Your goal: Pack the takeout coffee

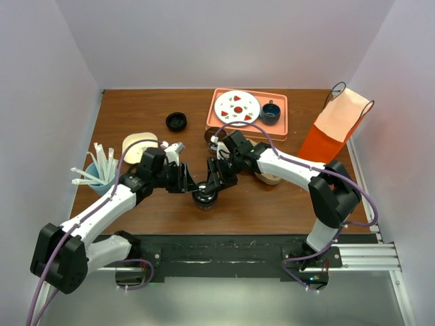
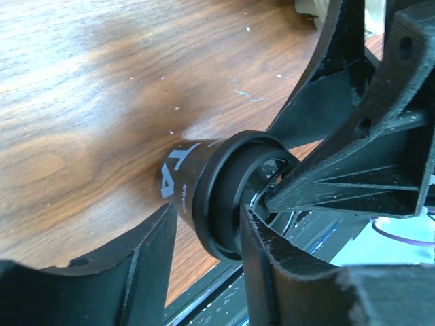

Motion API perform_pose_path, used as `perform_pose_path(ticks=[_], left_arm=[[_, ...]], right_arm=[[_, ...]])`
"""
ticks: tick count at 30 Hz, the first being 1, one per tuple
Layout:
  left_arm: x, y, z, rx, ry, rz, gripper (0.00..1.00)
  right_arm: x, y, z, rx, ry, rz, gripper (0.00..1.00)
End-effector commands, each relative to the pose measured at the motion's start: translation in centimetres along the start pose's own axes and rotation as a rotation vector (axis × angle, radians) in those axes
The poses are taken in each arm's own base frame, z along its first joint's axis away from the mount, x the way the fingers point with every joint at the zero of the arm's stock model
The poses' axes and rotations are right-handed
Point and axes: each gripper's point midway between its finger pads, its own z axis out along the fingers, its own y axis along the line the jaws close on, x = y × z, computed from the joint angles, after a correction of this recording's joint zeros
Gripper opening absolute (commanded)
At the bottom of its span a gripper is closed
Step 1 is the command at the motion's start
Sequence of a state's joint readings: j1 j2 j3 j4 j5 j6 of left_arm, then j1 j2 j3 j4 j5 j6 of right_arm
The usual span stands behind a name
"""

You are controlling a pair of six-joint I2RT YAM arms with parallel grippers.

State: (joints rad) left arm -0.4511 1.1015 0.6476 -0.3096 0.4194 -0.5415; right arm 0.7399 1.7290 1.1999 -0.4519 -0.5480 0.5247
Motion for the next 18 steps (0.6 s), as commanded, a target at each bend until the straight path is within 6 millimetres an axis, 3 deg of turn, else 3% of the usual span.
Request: perform_pose_path(ticks=[1,6,8,14,18], left_arm=[[1.9,1.1,0.5,-0.008,0.033,-0.03,0.44],[1.7,1.1,0.4,-0.016,0.03,-0.039,0.44],[0.5,0.8,0.1,-0.031,0.012,-0.019,0.46],[-2.1,2.1,-1.8,-0.099,-0.023,-0.033,0.47],[-2.0,2.3,-2.3,-0.1,-0.016,-0.038,0.47]], right_arm=[[-0.8,1.4,0.7,-0.012,-0.024,-0.021,0.53],[-0.1,-0.5,1.1,0.051,-0.019,-0.008,0.46],[0.2,-1.0,1.2,0.07,-0.012,-0.006,0.45],[0.5,-1.6,1.5,0.085,-0.001,-0.005,0.45],[0.5,-1.8,1.6,0.095,0.007,-0.008,0.45]])
